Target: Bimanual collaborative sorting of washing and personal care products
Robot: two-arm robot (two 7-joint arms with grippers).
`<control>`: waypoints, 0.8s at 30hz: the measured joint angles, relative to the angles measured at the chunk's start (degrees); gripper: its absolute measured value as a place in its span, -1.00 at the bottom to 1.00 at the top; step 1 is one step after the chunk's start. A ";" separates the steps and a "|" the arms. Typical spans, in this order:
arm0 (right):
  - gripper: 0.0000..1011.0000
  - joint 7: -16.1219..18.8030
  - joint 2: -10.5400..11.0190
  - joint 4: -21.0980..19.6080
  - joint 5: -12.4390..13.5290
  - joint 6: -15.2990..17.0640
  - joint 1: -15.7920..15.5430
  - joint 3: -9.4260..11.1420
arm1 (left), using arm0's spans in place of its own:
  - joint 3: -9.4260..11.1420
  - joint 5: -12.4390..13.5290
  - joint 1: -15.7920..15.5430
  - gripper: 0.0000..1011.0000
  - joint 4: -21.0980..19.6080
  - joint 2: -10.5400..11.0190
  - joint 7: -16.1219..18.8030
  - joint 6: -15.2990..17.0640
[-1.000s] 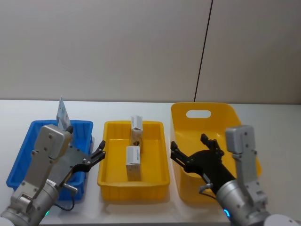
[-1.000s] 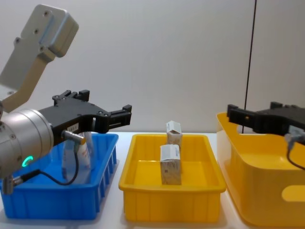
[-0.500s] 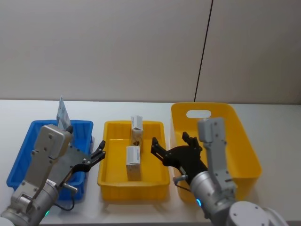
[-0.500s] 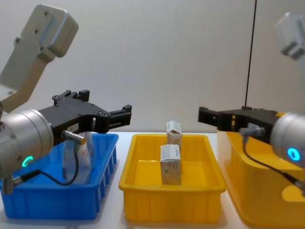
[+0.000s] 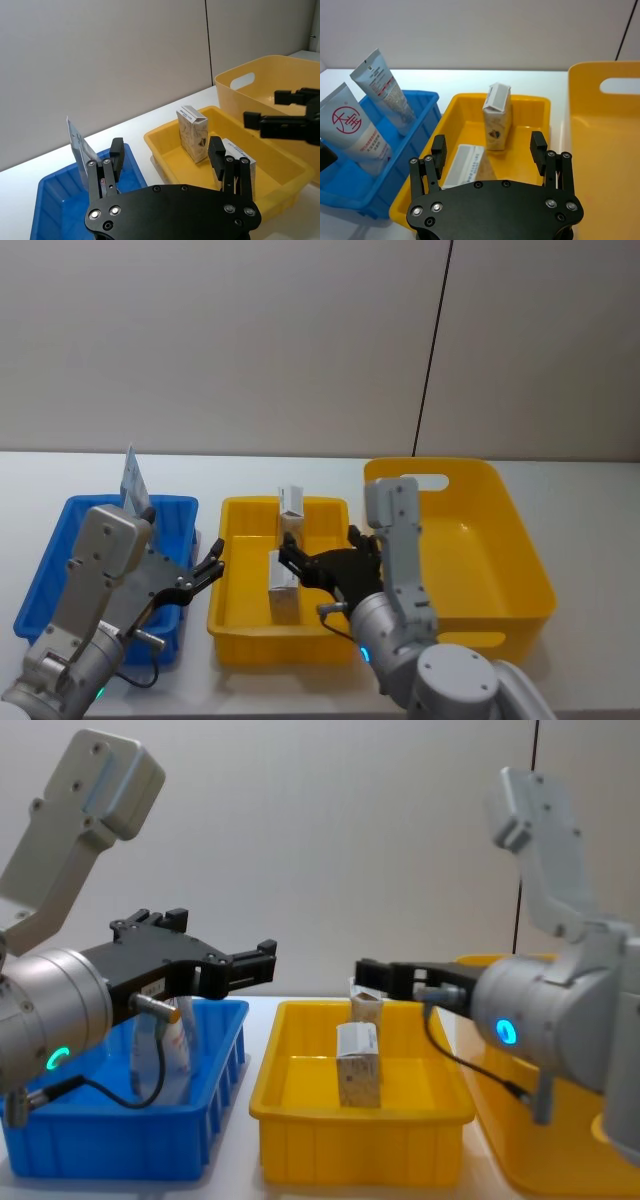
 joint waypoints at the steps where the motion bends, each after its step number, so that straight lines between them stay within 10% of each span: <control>1: 0.99 -0.14 -0.33 0.36 -0.01 0.29 0.19 -0.04 | 0.00 0.00 0.00 0.98 0.00 0.01 0.00 0.00; 24: 0.99 -3.01 -6.89 9.75 0.59 7.82 5.08 0.49 | 0.00 0.00 0.00 0.98 0.00 0.01 0.00 0.00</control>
